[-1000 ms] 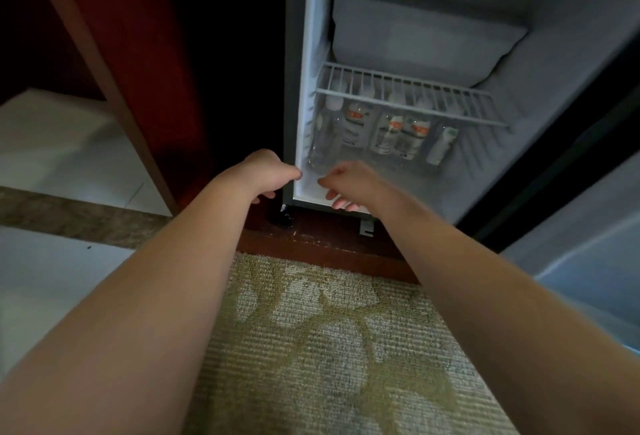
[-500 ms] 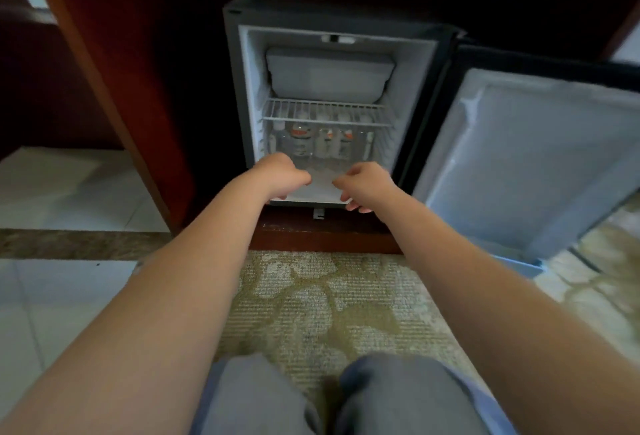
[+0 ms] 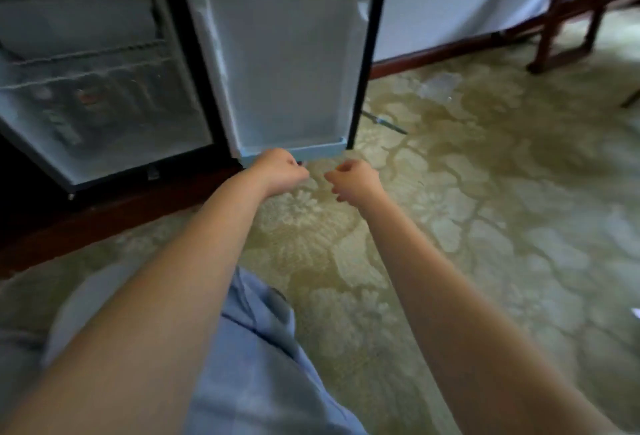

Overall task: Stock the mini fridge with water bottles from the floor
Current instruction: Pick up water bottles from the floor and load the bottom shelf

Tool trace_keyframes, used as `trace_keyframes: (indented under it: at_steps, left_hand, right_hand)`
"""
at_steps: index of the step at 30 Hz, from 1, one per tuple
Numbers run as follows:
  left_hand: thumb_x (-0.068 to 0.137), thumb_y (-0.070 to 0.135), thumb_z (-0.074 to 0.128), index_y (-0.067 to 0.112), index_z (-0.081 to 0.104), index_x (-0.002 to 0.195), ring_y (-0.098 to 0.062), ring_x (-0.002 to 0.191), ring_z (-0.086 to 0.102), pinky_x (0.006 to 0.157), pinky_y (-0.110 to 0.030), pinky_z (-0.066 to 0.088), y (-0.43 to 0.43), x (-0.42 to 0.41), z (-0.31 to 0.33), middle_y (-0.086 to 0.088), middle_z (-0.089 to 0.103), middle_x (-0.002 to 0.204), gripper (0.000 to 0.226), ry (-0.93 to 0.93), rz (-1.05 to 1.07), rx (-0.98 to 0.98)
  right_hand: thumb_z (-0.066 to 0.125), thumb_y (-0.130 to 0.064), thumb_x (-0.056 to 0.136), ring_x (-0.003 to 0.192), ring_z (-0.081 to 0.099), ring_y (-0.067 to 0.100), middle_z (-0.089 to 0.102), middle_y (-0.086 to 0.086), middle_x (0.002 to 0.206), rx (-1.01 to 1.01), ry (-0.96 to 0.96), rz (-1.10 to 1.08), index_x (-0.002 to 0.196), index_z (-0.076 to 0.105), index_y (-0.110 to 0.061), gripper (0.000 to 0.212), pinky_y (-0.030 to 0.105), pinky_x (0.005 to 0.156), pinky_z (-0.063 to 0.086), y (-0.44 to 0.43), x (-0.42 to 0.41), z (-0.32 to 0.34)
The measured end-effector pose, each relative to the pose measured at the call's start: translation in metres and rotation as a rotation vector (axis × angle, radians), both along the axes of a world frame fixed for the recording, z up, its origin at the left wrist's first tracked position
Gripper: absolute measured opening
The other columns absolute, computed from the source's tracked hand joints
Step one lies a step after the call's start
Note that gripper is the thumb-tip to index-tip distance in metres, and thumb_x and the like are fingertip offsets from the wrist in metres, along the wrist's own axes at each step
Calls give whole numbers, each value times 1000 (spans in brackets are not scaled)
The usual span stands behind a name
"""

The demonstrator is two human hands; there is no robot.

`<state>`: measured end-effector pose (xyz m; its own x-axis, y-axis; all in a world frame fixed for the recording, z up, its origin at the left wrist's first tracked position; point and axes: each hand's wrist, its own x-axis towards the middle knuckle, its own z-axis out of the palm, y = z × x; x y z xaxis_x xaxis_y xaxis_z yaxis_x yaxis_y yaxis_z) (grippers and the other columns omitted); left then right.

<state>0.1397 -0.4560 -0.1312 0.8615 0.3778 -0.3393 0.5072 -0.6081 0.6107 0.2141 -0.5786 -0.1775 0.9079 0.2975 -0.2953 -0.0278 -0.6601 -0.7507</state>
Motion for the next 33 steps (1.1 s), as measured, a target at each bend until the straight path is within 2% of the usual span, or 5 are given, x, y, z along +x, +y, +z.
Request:
trace_keyframes:
  at_steps: [3, 10, 16, 24, 33]
  left_hand:
    - [89, 26, 58, 8, 67, 85, -28, 84, 62, 71, -30, 44, -67, 9, -29, -14, 63, 82, 21, 55, -152, -11]
    - [86, 21, 60, 7, 69, 91, -31, 99, 62, 81, -32, 48, -206, 0, -100, -18, 69, 99, 18, 197, -453, -73]
    - [86, 27, 61, 6, 67, 103, -27, 103, 61, 86, -29, 46, -281, -27, -132, -13, 68, 108, 27, 314, -667, -50]
    - [89, 41, 56, 13, 60, 115, -22, 103, 59, 92, -38, 49, -331, -39, -149, -5, 62, 115, 39, 445, -870, 57]
    - [91, 36, 56, 8, 60, 114, -25, 102, 60, 89, -39, 51, -368, -29, -154, -10, 64, 114, 36, 462, -896, 127]
  right_hand:
    - [60, -31, 84, 92, 67, 31, 72, 13, 96, -35, 67, -100, 76, 59, -17, 17, 39, 78, 54, -64, -4, -28]
    - [58, -31, 83, 95, 67, 32, 72, 13, 96, -83, 301, -446, 67, 52, -20, 20, 40, 80, 53, -208, -42, -113]
    - [57, -28, 86, 108, 60, 30, 66, 11, 112, -115, 408, -807, 106, 62, -13, 25, 34, 87, 46, -296, -102, -169]
    - [59, -26, 89, 139, 23, 32, 22, 13, 153, -366, 478, -1192, 146, 25, -12, 68, 47, 108, 29, -365, -161, -216]
    - [61, -17, 90, 139, 24, 39, 15, 18, 156, -120, 623, -1414, 152, -6, -12, 92, 47, 111, 27, -398, -179, -257]
